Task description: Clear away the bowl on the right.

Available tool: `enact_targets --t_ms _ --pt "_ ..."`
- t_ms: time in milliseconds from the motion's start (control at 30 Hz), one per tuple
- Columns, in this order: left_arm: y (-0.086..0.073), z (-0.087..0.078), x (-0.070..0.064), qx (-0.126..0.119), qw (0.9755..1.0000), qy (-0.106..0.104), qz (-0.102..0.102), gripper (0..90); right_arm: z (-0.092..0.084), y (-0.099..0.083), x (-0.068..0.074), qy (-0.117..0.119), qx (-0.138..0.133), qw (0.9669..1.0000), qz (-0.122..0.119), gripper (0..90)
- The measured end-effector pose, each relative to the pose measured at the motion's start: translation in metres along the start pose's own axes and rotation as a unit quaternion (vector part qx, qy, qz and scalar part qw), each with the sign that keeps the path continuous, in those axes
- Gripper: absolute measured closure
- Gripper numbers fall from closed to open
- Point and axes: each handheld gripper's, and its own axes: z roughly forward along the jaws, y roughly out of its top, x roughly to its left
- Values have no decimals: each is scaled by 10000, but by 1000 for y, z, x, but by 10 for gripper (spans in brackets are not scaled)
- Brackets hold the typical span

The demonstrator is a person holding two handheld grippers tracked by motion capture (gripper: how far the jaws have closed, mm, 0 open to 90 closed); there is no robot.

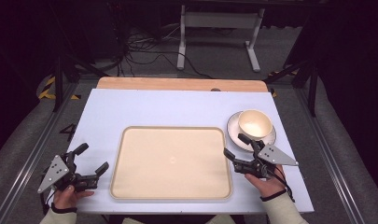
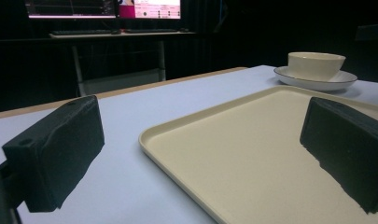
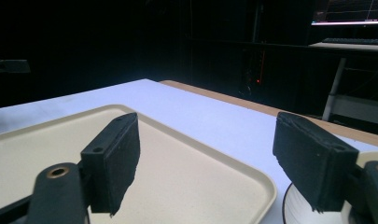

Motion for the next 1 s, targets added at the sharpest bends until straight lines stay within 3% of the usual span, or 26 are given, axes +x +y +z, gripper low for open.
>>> enact_targets --t_ms 67,267,1000 --pt "-2 0 1 43 10000 54 53 2 0 1 0 14 -7 10000 -20 248" --pt "-3 -2 5 -14 9999 93 -44 2 3 10 -3 96 39 9999 26 254" --pt "-6 -3 7 62 9998 106 -137 2 -1 52 -36 -167 334 9993 73 299"
